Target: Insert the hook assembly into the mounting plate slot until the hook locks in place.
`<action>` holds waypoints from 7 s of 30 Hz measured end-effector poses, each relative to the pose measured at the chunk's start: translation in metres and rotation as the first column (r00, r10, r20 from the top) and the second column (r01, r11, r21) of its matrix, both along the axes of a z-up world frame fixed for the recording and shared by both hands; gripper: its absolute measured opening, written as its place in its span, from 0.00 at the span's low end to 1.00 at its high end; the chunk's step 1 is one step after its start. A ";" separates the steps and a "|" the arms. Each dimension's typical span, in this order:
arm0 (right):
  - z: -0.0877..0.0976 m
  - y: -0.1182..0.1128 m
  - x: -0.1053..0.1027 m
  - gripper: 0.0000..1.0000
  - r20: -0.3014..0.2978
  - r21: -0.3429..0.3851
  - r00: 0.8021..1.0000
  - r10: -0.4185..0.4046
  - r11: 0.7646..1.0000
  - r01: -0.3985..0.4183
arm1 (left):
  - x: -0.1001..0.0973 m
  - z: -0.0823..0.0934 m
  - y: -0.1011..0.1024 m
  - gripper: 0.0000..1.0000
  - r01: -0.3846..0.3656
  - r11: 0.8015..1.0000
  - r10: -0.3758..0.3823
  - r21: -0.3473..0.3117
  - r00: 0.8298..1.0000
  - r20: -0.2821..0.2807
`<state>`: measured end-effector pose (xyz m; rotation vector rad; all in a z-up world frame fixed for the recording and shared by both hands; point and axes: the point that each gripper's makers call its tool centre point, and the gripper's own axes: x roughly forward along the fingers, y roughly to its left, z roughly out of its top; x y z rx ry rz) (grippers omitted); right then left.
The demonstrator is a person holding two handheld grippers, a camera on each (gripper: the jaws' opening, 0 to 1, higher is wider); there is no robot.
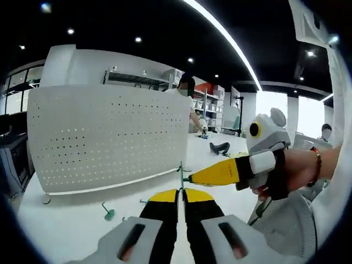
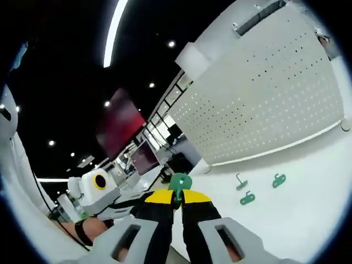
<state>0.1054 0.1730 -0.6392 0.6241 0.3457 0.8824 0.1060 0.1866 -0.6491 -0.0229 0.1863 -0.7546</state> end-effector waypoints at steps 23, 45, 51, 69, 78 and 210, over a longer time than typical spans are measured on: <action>-0.001 -0.014 -0.007 0.02 -0.011 -0.012 0.999 0.049 0.999 -0.050 | -0.005 0.001 -0.017 0.05 -0.126 0.987 0.119 0.098 0.990 0.076; 0.013 0.009 0.004 0.02 0.044 -0.097 0.998 -0.037 0.994 0.042 | 0.003 0.004 0.025 0.12 -0.058 0.998 0.057 0.028 0.998 0.020; 0.021 0.007 0.012 0.02 0.075 -0.127 0.991 -0.115 0.984 0.124 | 0.002 0.004 0.049 0.16 -0.049 0.999 0.049 -0.015 0.999 -0.016; 0.029 -0.004 0.024 0.02 0.145 -0.193 0.957 -0.251 0.942 0.276 | -0.017 0.010 0.070 0.33 0.036 0.999 -0.036 -0.025 0.999 0.019; 0.052 -0.007 0.038 0.02 0.243 -0.251 0.939 -0.243 0.920 0.302 | -0.018 0.004 0.076 0.39 0.029 0.998 -0.029 -0.054 1.000 -0.003; 0.113 -0.110 0.272 0.02 0.515 -0.518 0.745 -0.425 0.538 0.665 | -0.002 -0.019 0.103 0.62 0.038 0.999 -0.041 -0.026 0.995 -0.093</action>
